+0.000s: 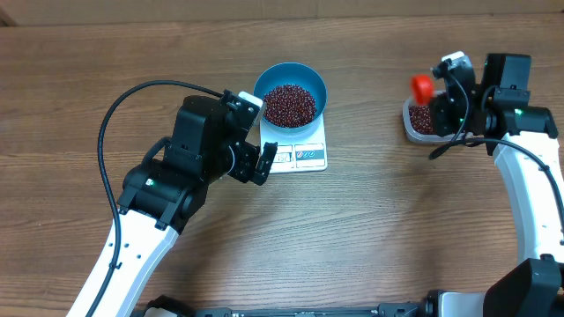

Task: Scoop item into bowl and weigh 150g on scale
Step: 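Lift the red cup from the tub and carry it toward the bowl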

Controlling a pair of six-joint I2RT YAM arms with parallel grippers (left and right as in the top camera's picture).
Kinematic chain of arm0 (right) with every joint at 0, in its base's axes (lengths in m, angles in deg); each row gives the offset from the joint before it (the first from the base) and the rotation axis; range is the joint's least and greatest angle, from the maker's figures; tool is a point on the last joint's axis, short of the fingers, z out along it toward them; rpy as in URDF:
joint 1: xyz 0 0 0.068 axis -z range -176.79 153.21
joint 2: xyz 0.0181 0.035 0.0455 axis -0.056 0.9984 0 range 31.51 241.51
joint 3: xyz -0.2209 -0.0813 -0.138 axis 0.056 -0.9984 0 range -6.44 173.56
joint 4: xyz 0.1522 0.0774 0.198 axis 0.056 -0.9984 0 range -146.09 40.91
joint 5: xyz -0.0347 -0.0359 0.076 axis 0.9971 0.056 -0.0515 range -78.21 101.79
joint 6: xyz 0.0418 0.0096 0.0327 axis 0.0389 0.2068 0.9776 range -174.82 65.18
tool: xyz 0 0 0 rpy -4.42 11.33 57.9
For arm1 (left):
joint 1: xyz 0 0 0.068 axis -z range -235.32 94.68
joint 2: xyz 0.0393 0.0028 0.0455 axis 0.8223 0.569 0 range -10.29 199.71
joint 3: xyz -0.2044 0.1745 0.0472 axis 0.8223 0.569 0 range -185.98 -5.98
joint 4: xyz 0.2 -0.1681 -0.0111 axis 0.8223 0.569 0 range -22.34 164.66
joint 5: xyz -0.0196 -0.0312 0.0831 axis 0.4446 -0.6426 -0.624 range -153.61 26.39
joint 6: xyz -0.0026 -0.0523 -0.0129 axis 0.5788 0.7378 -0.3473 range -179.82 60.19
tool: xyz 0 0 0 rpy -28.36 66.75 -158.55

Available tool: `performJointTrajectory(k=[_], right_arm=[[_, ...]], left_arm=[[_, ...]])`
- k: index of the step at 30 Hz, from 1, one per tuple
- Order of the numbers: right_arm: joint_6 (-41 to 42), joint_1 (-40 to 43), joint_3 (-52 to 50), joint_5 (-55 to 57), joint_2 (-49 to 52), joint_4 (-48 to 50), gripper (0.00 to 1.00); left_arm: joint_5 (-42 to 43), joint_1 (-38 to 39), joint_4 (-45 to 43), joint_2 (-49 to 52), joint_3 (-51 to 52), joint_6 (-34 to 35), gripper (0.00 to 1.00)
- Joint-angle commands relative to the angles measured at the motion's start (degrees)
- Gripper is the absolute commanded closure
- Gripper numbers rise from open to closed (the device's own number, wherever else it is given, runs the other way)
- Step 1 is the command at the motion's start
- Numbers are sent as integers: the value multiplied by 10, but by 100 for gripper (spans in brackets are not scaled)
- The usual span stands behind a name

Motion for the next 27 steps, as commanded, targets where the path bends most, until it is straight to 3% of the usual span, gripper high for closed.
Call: performJointTrajectory(k=[1, 4, 10, 17, 27], right_arm=[[4, -9, 15, -189, -18, 24, 96], [4, -28, 15, -246, -17, 47, 96], [12, -97, 15, -230, -17, 73, 96], [108, -181, 15, -90, -16, 150, 96], [202, -210, 16, -11, -14, 181, 97]], left_arm=[[8, -2, 0, 5, 0, -11, 0], [8, -2, 0, 5, 0, -11, 0], [8, -2, 0, 5, 0, -11, 0], [8, -2, 0, 5, 0, -11, 0], [8, -2, 0, 5, 0, -11, 0]])
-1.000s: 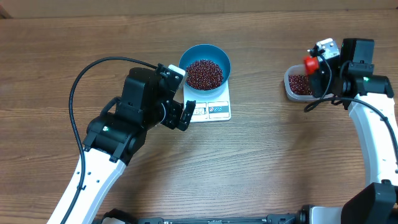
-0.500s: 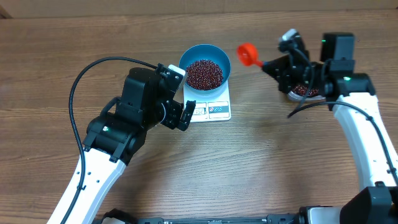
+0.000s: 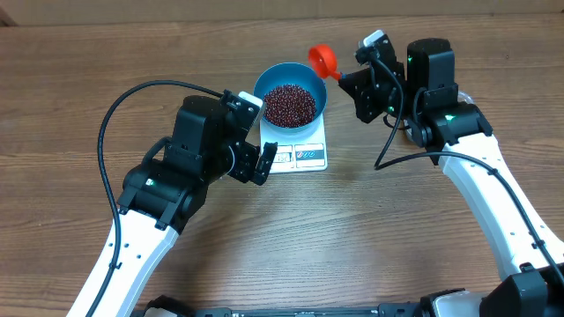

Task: Scoop item into bowl and weigh 150g on scale
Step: 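Lift the red cup from the tub and carry it toward the bowl, then tilt the red cup over the blue bowl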

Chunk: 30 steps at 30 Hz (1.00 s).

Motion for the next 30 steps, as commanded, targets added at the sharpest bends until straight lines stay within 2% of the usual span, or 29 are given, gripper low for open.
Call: performJointTrajectory(k=[1, 7, 12, 18, 25, 30], right_arm=[[55, -11, 16, 50, -11, 5, 97], [119, -17, 42, 53, 9, -15, 97], [127, -18, 139, 53, 45, -114, 97], [68, -20, 262, 16, 116, -262, 97], [5, -42, 264, 19, 141, -301, 97], [3, -66, 262, 77, 167, -299, 97]], left_arm=[[8, -2, 0, 5, 0, -11, 0], [8, -2, 0, 5, 0, -11, 0], [8, -2, 0, 5, 0, -11, 0], [8, -2, 0, 5, 0, -11, 0], [8, -2, 0, 5, 0, -11, 0], [8, -2, 0, 5, 0, -11, 0]])
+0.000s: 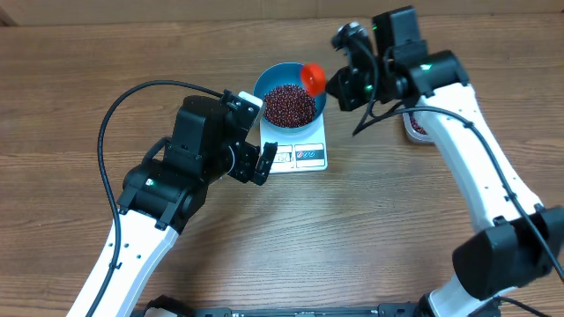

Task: Scoop item into bowl and weigh 150g on scale
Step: 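Tilt the red cup over the blue bowl, then hold the red cup tilted in the bowl, trickling beans until 150 g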

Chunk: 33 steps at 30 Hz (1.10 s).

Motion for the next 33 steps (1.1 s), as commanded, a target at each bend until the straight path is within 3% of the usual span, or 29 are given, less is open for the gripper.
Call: performJointTrajectory(k=[1, 33], right_arm=[[-19, -16, 10, 39, 15, 9, 97], [-17, -32, 1, 33, 92, 47, 96]], left_arm=[[8, -2, 0, 5, 0, -11, 0], [8, -2, 0, 5, 0, -11, 0]])
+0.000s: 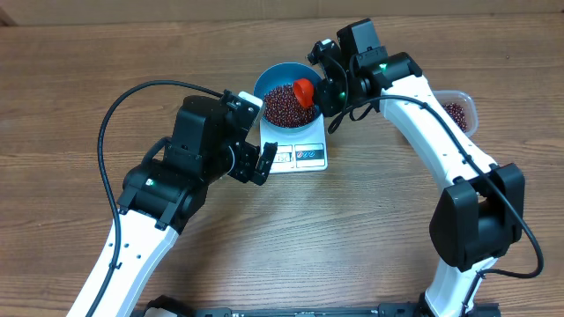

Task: Scoop item into bowl and weigh 150g on scale
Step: 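Hold the red cup tilted in the bowl, trickling beans until 150 g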

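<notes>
A blue bowl (264, 84) heaped with dark red beans (282, 106) stands on a white scale (305, 158) at the table's middle back. My right gripper (322, 88) is shut on a red scoop (304, 90), which hangs over the right side of the bowl, above the beans. What the scoop holds cannot be seen. My left gripper (264, 164) is open beside the scale's left front corner, with nothing between its fingers.
A clear container (460, 112) with more red beans sits at the right, partly behind the right arm. The left arm's black cable loops over the table at the left. Bare wooden table lies in front of the scale.
My right gripper has moved the red scoop from the bowl's upper right rim to above the beans inside the bowl. The left arm has not moved.
The right gripper first held the scoop at the bean container on the right. Then it held the scoop just past the bowl's upper right, then at the bowl's rim, and now over the beans. The left gripper stayed open beside the scale.
</notes>
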Controlling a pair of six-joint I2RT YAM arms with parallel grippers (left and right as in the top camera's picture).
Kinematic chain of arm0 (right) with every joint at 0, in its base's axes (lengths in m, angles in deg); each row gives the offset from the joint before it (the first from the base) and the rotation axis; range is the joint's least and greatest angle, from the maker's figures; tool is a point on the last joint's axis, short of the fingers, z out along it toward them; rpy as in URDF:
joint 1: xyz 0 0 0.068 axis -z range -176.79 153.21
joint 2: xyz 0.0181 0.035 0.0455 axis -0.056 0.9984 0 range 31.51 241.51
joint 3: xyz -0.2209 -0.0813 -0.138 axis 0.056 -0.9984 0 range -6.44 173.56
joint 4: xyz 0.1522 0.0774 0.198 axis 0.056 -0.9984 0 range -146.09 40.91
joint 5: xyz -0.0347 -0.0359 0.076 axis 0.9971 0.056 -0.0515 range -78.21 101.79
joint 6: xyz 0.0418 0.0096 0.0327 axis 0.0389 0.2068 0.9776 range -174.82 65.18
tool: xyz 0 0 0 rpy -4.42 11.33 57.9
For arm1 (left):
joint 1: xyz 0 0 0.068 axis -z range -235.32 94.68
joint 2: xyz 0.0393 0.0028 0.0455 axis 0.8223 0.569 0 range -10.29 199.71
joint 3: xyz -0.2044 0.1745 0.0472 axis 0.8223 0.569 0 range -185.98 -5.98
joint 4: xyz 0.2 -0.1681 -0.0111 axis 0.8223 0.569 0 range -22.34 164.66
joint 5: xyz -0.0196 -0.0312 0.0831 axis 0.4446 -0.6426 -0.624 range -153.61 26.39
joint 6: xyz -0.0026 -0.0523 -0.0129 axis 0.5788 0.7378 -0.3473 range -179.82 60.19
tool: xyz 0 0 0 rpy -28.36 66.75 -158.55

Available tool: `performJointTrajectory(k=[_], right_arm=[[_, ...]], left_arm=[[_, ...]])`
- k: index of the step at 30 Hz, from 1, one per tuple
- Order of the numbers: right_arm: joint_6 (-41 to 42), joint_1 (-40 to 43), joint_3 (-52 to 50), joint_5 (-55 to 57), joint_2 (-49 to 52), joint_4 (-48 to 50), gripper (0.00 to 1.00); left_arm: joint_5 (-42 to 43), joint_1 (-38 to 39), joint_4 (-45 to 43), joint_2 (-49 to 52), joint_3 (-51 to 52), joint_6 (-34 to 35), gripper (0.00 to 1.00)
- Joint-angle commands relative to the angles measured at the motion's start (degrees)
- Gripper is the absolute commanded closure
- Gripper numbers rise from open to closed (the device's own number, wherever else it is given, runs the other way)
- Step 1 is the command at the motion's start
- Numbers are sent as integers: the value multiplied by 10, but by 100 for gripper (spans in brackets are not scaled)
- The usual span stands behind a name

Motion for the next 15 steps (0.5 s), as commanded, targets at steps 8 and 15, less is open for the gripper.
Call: performJointTrajectory(k=[8, 15], right_arm=[[-5, -19, 1, -8, 1, 3, 96], [-5, -21, 0, -47, 15, -17, 96]], left_arm=[[8, -2, 0, 5, 0, -11, 0], [8, -2, 0, 5, 0, -11, 0]])
